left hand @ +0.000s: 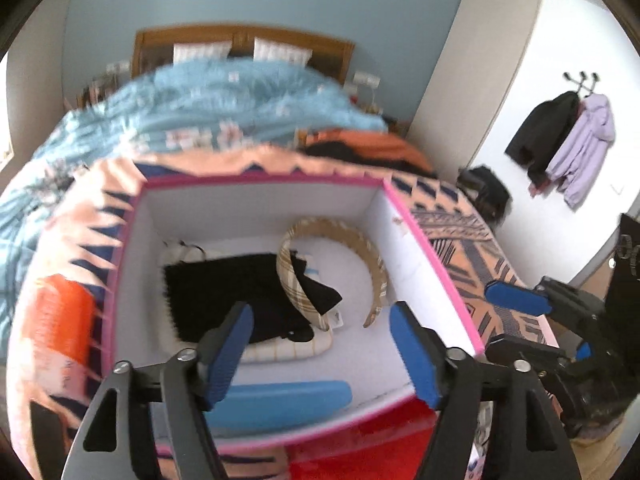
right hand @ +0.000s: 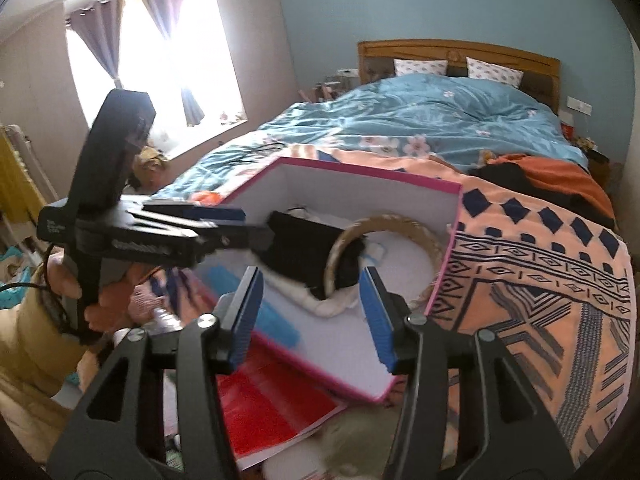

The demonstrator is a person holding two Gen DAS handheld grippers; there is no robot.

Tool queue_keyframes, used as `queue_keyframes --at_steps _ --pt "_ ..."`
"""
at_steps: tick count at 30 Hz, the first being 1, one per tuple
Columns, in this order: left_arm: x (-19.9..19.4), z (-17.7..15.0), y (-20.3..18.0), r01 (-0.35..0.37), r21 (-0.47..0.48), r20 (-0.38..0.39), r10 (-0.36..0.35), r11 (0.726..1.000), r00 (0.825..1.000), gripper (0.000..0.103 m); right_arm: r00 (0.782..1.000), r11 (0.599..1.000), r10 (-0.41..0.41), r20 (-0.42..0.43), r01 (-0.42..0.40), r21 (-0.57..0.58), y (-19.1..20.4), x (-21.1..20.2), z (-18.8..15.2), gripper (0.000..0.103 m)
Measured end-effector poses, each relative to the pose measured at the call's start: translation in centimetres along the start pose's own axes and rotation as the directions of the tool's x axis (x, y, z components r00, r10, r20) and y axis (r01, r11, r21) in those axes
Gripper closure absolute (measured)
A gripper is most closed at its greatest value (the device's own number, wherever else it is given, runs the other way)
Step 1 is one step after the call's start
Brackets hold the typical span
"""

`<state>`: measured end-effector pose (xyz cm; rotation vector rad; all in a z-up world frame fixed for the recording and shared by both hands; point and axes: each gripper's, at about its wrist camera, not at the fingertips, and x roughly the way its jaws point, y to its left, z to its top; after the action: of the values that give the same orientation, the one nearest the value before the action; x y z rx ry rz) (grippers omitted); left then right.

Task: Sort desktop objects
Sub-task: 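Withdraw the right gripper from the box and move it over the clutter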

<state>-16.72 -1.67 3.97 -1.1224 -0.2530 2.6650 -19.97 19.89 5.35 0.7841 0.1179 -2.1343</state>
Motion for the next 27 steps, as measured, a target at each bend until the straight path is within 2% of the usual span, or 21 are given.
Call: queue_keyframes --at_steps 3,7,11,15,21,27 --pt "-2.8 -1.4 0.2 -0.010 0.028 0.060 0.008 1.000 0.998 0.022 1.000 0.999 0.025 -0.008 -0.025 -0.021 1.5 -0.8 -1.2 0.047" --pt "-4.5 -3.7 0.6 -0.042 0.071 0.073 0.037 0.997 0.997 0.021 0.998 0.999 0.044 -0.041 -0.045 -0.031 2.9 -1.0 -3.3 0.047" --pt "-4.5 -6.3 1.8 -0.032 0.054 0.029 0.031 0.998 0.999 0.021 0.998 0.999 0.018 -0.068 -0.021 -0.044 4.1 -1.2 -5.5 0.047" --pt "-3.9 -8.6 2.4 -0.060 0.065 -0.012 0.061 0.996 0.998 0.021 0.996 1.000 -0.001 -0.087 -0.001 -0.031 4.3 -1.5 -7.4 0.047" --pt "-2.9 -11.0 2.3 -0.023 0.051 -0.060 0.026 0.998 0.998 0.021 0.994 0.998 -0.011 -0.113 0.018 0.056 3.4 -1.6 -9.7 0.046" --pt "-1.7 -12.1 1.3 -0.001 0.071 -0.104 0.008 0.997 0.995 0.021 0.993 0.991 -0.002 -0.121 0.018 0.134 2.6 -1.2 -10.8 0.045"
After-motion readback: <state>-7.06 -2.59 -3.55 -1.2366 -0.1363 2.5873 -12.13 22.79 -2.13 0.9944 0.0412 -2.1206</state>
